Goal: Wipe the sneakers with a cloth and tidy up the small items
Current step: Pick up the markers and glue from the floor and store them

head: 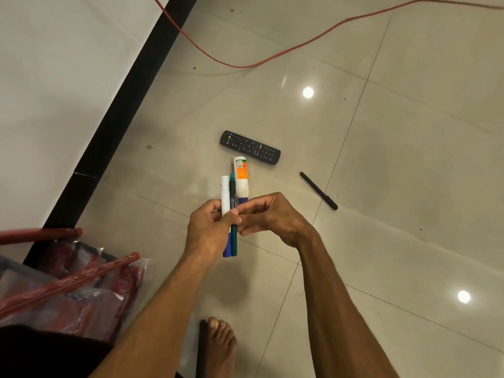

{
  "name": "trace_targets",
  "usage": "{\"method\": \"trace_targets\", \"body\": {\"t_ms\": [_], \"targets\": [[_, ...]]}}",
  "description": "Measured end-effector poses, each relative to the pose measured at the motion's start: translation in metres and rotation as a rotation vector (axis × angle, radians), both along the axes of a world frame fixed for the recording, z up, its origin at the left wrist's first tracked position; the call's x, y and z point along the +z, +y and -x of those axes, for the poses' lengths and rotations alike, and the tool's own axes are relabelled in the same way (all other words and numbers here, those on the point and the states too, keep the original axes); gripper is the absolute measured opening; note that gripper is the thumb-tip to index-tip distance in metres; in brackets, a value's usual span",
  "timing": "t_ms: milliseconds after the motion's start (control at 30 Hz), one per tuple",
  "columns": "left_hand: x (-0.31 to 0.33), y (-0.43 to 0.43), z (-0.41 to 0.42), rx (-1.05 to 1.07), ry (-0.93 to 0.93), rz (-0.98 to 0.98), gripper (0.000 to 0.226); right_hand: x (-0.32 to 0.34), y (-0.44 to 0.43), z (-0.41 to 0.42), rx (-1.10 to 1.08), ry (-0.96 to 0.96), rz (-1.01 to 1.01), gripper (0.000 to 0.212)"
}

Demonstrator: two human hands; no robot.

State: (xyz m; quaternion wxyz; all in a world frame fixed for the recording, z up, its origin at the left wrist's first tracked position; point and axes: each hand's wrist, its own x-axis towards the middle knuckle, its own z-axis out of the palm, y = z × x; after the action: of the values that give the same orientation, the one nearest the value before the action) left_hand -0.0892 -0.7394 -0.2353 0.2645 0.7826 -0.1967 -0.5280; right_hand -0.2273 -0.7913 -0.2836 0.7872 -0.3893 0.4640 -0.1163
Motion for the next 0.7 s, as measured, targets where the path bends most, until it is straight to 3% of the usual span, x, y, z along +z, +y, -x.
{"method": "trace_targets", "body": {"t_ms": [200, 300, 400, 467, 567, 700], "targets": [[-0.004, 0.000, 0.008, -0.002, -0.003, 0.016, 0.012, -0.001, -0.003, 0.012, 0.009, 0.030, 0.033, 0.022], [-0.006, -0.002, 0.012, 0.020, 0.019, 0.036, 0.015, -0.008, -0.009, 0.028, -0.093, 0.123, 0.034, 0.026], [-0.006, -0.005, 0.014, 0.026, 0.060, 0.035, 0.014, -0.032, -0.019, 0.047, -0.334, 0.322, 0.064, 0.017], [-0.004, -0.006, 0.016, 0.030, 0.085, 0.028, 0.016, -0.053, -0.026, 0.060, -0.464, 0.559, 0.129, 0.011], [-0.003, -0.007, 0.020, 0.025, 0.115, 0.023, 0.022, -0.081, -0.035, 0.080, -0.351, 0.936, 0.257, 0.024], [0.000, -0.009, 0.025, 0.032, 0.135, 0.019, 0.024, -0.102, -0.040, 0.096, -0.085, 1.125, 0.331, 0.037]]}}
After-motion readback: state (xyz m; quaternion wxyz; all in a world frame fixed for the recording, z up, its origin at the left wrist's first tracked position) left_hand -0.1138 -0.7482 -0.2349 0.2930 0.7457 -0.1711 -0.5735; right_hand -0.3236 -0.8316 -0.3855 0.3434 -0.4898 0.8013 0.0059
